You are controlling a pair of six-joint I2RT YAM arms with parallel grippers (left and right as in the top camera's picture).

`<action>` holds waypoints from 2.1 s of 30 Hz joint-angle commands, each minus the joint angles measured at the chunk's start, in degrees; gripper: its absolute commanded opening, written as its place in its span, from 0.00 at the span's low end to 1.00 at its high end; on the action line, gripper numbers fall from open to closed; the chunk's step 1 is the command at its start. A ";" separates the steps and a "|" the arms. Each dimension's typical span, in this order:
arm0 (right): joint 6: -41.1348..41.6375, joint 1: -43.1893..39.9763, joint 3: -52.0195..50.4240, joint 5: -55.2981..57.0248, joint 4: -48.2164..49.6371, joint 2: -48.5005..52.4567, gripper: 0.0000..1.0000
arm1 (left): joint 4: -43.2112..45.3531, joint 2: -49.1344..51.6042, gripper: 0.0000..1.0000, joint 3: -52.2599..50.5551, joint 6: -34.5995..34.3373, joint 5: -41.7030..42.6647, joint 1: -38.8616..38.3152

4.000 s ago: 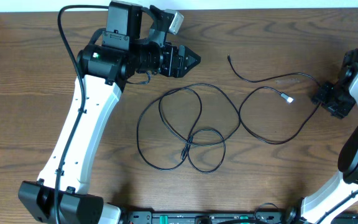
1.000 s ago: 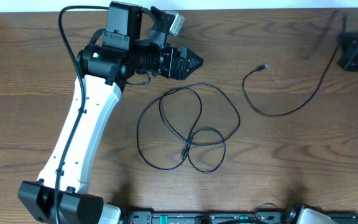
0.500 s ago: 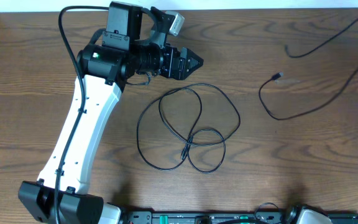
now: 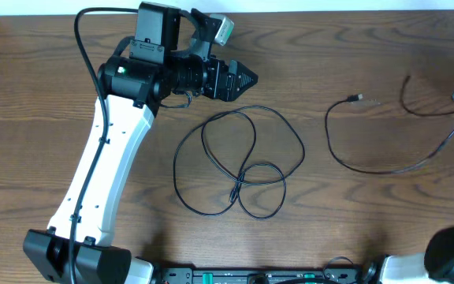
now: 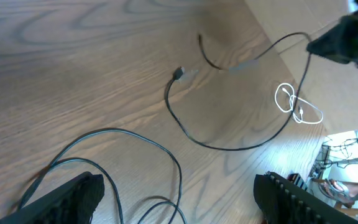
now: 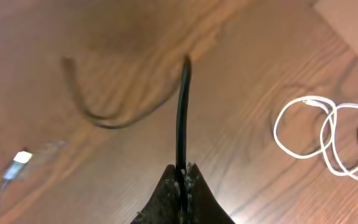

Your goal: Untangle cables

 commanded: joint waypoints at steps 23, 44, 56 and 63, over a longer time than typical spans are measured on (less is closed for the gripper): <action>9.49 -10.86 29.03 10.71 -16.68 8.96 0.01 | -1.36 -1.49 0.82 1.03 0.22 0.94 -0.44; -0.33 -27.36 41.46 -32.92 -9.73 9.18 0.01 | -2.10 -1.49 0.82 1.03 0.17 0.98 -1.70; 0.50 -27.74 41.57 -24.55 -7.67 8.94 0.01 | -2.12 -1.49 0.82 1.03 1.11 0.98 -2.91; 6.93 -28.09 42.01 -9.64 -11.93 6.58 0.01 | -2.10 -1.49 0.83 1.03 1.55 0.94 -2.91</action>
